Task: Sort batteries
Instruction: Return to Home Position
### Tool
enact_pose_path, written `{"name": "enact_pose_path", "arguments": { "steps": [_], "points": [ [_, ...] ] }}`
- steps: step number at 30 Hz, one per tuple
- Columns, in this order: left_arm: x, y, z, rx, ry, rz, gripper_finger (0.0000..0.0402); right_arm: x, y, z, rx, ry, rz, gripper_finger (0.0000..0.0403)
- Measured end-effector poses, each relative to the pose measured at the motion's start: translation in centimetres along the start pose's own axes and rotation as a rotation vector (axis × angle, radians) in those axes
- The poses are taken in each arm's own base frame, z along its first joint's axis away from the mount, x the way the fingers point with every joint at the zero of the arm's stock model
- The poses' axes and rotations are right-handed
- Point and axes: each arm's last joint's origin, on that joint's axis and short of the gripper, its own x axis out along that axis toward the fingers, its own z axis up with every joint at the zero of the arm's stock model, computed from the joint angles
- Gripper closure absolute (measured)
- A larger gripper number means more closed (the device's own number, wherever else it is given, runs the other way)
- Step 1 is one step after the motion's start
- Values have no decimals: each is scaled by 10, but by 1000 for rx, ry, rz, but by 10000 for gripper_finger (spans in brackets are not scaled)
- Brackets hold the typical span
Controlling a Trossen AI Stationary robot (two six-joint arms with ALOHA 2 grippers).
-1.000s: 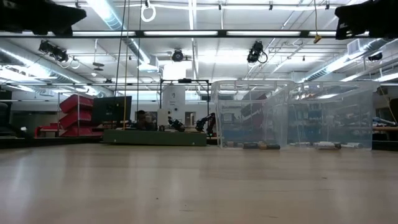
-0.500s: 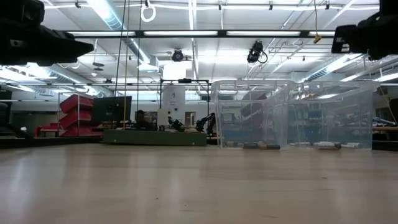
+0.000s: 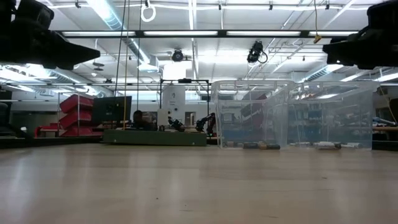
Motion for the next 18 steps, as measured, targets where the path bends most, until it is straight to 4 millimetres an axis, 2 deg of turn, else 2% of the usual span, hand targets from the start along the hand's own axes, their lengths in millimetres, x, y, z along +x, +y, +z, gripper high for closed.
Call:
{"name": "enact_pose_path", "arguments": {
  "steps": [3,18],
  "points": [
    [0,2,0,0,6,49,400,0,-2,-1,-1,22,-61,403],
    [0,2,0,2,4,48,400,0,-2,0,-14,20,-62,403]
  ]
}}
